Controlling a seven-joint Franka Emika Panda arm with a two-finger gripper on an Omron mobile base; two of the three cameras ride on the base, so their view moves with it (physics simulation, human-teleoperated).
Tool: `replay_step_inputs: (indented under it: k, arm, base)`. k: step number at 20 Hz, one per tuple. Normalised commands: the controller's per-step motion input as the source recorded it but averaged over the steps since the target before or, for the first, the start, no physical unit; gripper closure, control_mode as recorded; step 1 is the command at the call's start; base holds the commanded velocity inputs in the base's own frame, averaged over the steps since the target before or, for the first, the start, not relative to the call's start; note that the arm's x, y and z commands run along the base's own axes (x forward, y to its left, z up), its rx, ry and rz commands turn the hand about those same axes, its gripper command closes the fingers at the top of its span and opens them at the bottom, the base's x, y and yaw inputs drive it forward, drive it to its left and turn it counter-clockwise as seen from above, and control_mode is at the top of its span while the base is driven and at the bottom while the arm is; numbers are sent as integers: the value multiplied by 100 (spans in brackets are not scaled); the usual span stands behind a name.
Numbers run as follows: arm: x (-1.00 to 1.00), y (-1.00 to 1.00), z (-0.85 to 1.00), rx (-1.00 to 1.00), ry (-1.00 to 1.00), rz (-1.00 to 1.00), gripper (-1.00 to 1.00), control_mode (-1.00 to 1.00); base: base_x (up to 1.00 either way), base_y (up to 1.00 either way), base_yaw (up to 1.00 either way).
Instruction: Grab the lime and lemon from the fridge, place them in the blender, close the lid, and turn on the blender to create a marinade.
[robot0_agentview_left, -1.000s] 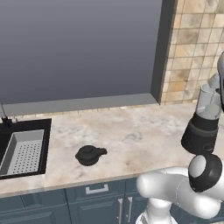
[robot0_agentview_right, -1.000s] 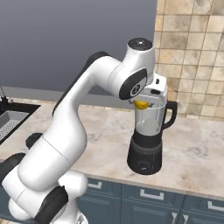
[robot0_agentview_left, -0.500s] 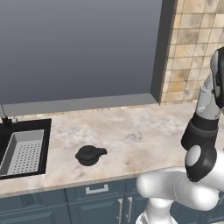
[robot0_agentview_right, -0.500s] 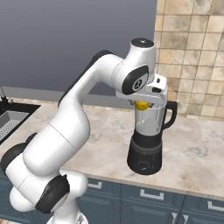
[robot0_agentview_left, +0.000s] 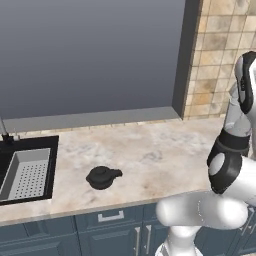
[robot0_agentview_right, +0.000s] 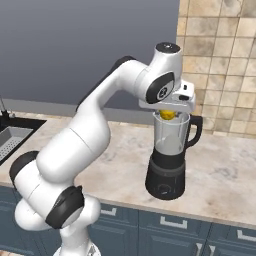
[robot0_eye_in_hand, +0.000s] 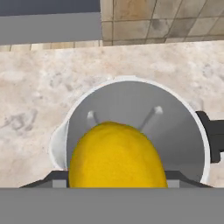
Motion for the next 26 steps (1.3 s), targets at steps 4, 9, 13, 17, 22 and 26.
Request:
replay_step_inputs:
  k: [4, 9, 13, 17, 22, 26]
  arm:
    - [59, -46, -2, 0, 1, 1, 100, -100]
    - [16, -27, -57, 0, 6, 0, 100, -100]
    - [0, 0, -95, -6, 18, 1, 100, -100]
    - [-5, 10, -75, -5, 9, 5, 100, -100]
    - [-66, 18, -59, -2, 0, 8, 100, -100]
    - [-50, 62, -69, -3, 0, 10, 100, -100]
  base:
    - [0, 0, 0]
    - [0, 0, 0]
    - [0, 0, 0]
    - [0, 0, 0]
    - [0, 0, 0]
    - [0, 0, 0]
